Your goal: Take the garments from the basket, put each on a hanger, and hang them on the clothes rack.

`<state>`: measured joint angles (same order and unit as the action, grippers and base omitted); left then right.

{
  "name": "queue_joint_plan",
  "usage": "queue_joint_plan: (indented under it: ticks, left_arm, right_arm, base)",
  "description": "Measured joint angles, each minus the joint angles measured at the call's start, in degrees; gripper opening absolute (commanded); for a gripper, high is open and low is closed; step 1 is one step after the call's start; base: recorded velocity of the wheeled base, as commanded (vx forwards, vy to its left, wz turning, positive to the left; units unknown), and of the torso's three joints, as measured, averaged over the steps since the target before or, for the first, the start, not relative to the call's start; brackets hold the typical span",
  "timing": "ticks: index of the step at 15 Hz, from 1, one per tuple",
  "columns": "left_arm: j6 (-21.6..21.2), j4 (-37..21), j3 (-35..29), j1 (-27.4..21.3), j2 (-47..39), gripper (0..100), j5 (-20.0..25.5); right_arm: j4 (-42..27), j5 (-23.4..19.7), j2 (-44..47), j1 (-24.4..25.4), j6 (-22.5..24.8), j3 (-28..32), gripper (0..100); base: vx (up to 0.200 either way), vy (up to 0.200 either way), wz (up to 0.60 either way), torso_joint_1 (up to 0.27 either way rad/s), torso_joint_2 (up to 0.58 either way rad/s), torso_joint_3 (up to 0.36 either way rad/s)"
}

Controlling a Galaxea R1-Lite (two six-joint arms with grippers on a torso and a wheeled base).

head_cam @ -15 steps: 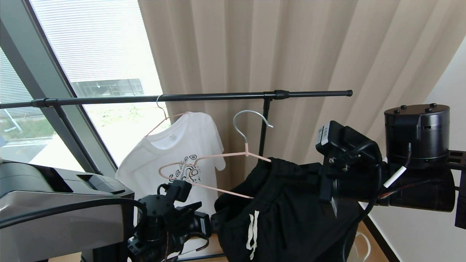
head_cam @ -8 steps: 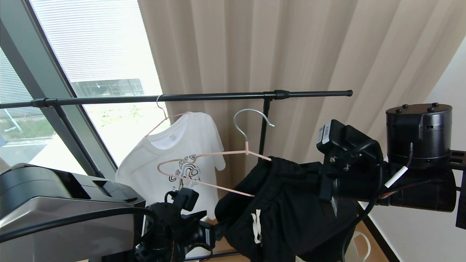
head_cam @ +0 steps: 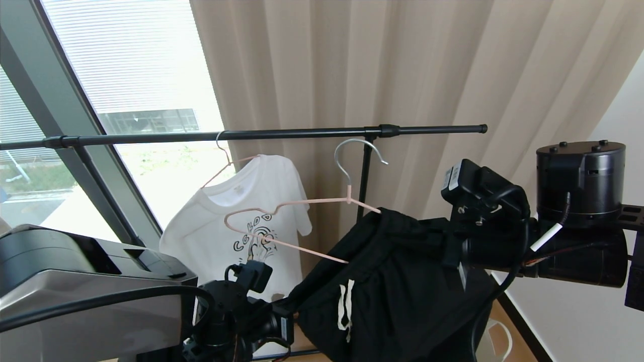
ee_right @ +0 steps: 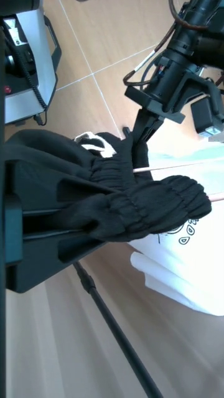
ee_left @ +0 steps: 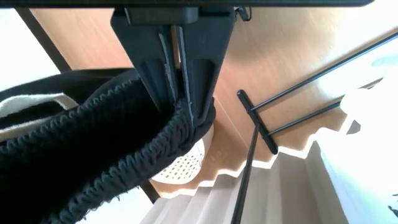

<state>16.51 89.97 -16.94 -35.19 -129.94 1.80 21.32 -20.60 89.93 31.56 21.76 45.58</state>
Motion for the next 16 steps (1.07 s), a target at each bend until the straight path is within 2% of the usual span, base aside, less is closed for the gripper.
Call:
queue_joint_plan:
  ticks: [4,11,14,16]
  left_arm:
    - [-2.8,0.0,-0.1,3.5,2.5,0,0.1]
    - [-5.8,0.0,-1.2,9.6,5.1,0,0.1]
    - [-6.1,0.0,-1.5,11.5,5.5,0,0.3]
    - [-6.2,0.0,-2.0,12.8,5.6,0,0.4]
  right_arm:
    - [0.0,0.0,0.5,-2.2,0.1,0.0,0]
    - [-0.1,0.2,1.2,-2.3,0.8,-1.6,0]
    - [-0.1,0.2,1.7,-2.3,3.3,-2.5,0]
    - [-0.2,0.4,1.8,-2.5,7.2,-3.3,0]
  base:
    - [0.0,0.0,0.0,0.0,0.0,0.0]
    - [0.0,0.0,0.0,0.0,0.0,0.0]
    - [0.0,0.0,0.0,0.0,0.0,0.0]
    - [0.0,0.0,0.0,0.0,0.0,0.0]
